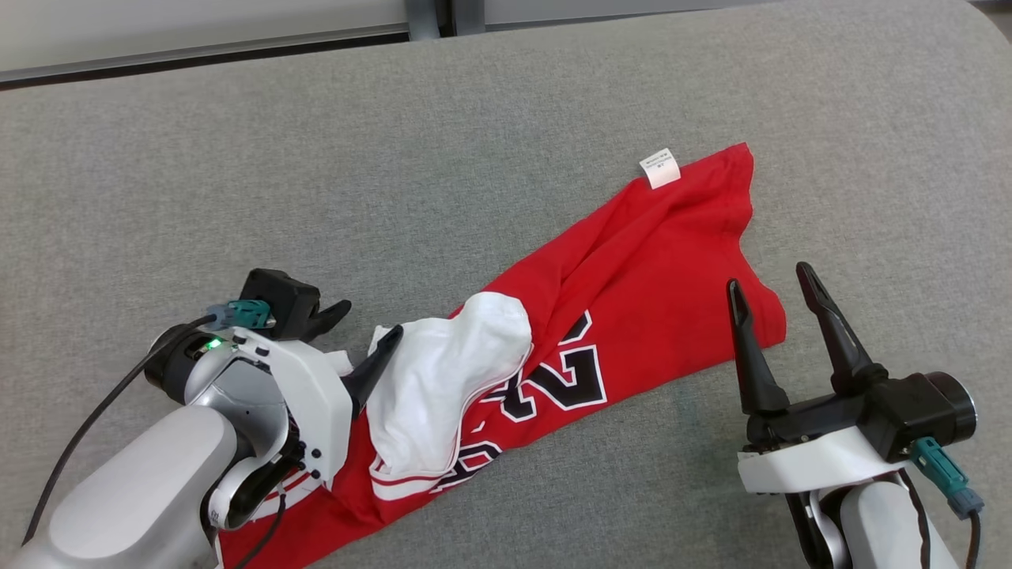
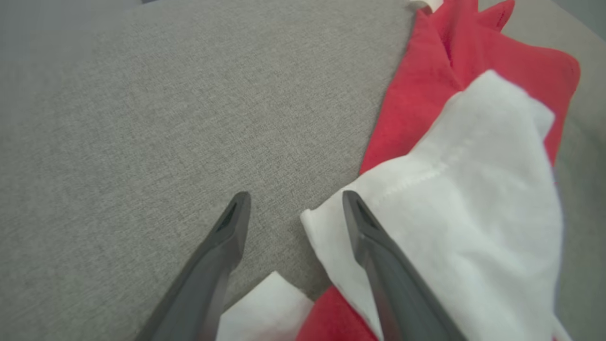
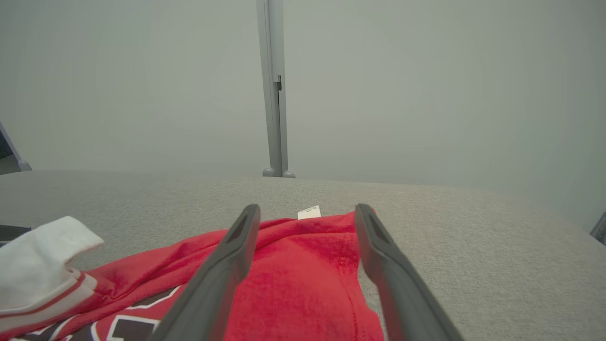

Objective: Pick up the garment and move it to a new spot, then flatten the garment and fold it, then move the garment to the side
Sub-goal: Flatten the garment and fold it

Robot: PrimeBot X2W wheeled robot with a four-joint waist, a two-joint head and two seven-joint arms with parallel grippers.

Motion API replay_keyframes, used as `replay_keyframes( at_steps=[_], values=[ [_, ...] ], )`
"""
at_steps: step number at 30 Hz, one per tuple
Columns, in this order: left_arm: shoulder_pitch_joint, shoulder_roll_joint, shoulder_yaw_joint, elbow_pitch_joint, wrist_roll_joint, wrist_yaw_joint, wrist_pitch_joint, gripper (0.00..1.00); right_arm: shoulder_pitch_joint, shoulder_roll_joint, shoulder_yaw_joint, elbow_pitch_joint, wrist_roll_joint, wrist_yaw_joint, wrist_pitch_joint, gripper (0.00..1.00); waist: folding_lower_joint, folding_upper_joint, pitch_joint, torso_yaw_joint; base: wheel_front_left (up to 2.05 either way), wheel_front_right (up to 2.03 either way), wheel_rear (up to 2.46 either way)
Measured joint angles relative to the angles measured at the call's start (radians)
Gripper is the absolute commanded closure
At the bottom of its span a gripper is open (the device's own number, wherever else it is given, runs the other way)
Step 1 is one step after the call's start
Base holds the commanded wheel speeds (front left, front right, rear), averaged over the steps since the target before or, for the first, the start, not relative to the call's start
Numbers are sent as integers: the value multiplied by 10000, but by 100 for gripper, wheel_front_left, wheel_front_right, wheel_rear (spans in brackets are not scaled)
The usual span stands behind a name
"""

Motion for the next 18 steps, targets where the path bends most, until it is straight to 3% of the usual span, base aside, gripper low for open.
replay_keyframes(
  at_steps=[9,11,13,14,15,18],
  values=[
    [-125,123,-178,259,-46,-234,343,0,-28,-4,-50,-79,69,0,0,0,0,0,192,-125,0,0,0],
    [-117,207,-178,194,-65,-232,408,14,-32,-6,-36,-92,125,0,0,0,0,0,208,-130,0,0,0],
    [-104,242,-211,82,-71,-238,476,59,-43,-4,-36,-115,144,2,0,0,0,0,226,-135,0,0,0],
    [-85,268,-226,17,-81,-259,504,69,-48,-4,-36,-127,155,0,0,0,-1,0,236,-138,0,0,0],
    [-57,290,-240,-61,-82,-261,512,100,-50,-8,-44,-134,161,0,0,0,0,0,246,-139,0,0,0],
    [9,345,-314,-222,-188,-280,700,100,-76,-4,-67,-150,167,0,0,0,0,0,267,-141,0,0,0]
  ],
)
